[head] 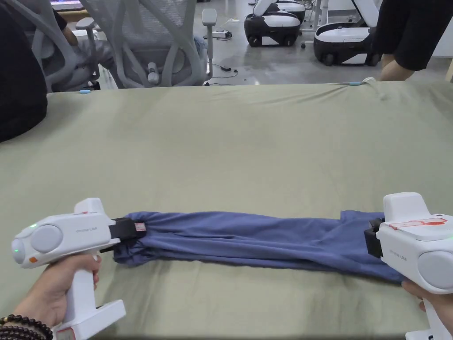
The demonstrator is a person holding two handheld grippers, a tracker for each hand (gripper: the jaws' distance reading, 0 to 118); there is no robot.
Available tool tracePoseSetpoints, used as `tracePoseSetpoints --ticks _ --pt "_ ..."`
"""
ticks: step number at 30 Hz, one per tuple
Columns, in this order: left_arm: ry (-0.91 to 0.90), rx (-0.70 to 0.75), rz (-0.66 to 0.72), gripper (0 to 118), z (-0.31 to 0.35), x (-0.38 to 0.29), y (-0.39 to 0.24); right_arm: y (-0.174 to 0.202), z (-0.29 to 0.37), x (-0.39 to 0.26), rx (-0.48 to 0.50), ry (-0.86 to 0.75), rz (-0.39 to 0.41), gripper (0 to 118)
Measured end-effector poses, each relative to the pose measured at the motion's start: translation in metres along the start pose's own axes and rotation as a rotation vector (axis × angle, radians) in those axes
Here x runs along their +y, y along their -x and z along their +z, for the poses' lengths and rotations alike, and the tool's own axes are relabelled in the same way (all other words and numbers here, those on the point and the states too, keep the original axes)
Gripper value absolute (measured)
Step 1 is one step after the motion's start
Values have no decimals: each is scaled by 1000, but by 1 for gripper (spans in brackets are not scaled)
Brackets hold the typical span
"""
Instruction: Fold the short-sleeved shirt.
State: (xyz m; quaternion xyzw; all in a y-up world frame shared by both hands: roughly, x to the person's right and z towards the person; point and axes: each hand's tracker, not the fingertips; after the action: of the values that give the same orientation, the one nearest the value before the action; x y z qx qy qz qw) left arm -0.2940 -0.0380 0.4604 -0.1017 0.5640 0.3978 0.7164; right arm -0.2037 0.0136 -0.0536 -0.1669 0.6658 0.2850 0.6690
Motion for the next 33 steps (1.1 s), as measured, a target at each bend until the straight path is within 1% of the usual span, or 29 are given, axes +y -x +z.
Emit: tracePoseSetpoints --ticks 2,3,4,6,8,10,11,12,14,17,19,21,22,23,27,28,29,30,31,33 --pt "-50 128 35 13 13 10 22 0 -2 0 -3 -1 3 0" --pt "-57 166 58 13 18 13 33 1 -1 -1 -4 -2 4 0" --pt "-56 164 67 13 22 15 39 2 -2 -2 -3 0 8 0" --pt "-31 103 22 13 26 15 38 6 -4 -2 5 4 12 0" --pt "-35 114 -5 13 25 15 28 9 -7 -2 16 7 13 0" --pt "-39 95 3 13 27 16 17 13 -8 -1 23 8 16 0" --pt "-38 54 9 13 28 17 8 15 -8 -1 26 7 17 0" --pt "-41 -1 -6 13 29 17 -3 16 -8 -1 31 6 18 0" --pt "-50 -67 -52 13 31 14 -31 17 -6 -1 39 4 22 0" --pt "-3 -167 -102 13 23 6 -83 18 -7 -1 41 4 30 0" --pt "31 -224 -114 13 6 -3 -114 16 -7 -2 43 5 20 0" --pt "72 -241 -104 13 -16 -10 -133 13 -6 -4 40 7 17 0" --pt "102 -247 -121 13 -30 -15 -142 11 -5 -6 39 7 15 0" --pt "127 -236 -133 13 -41 -20 -148 9 -4 -7 37 9 11 0" --pt "183 -193 -110 14 -81 -33 -155 -2 -5 -11 24 14 -7 0" --pt "187 -189 -109 18 -82 -35 -156 -5 -5 -12 18 16 -10 0" --pt "180 -184 -102 25 -84 -37 -156 -6 -3 -14 16 16 -12 0" --pt "167 -192 -112 37 -83 -38 -155 -7 -2 -15 13 17 -14 0" --pt "150 -227 -145 66 -81 -37 -156 -9 -2 -16 12 18 -16 0" --pt "141 -289 -146 115 -79 -31 -151 -11 -4 -16 12 21 -21 0"
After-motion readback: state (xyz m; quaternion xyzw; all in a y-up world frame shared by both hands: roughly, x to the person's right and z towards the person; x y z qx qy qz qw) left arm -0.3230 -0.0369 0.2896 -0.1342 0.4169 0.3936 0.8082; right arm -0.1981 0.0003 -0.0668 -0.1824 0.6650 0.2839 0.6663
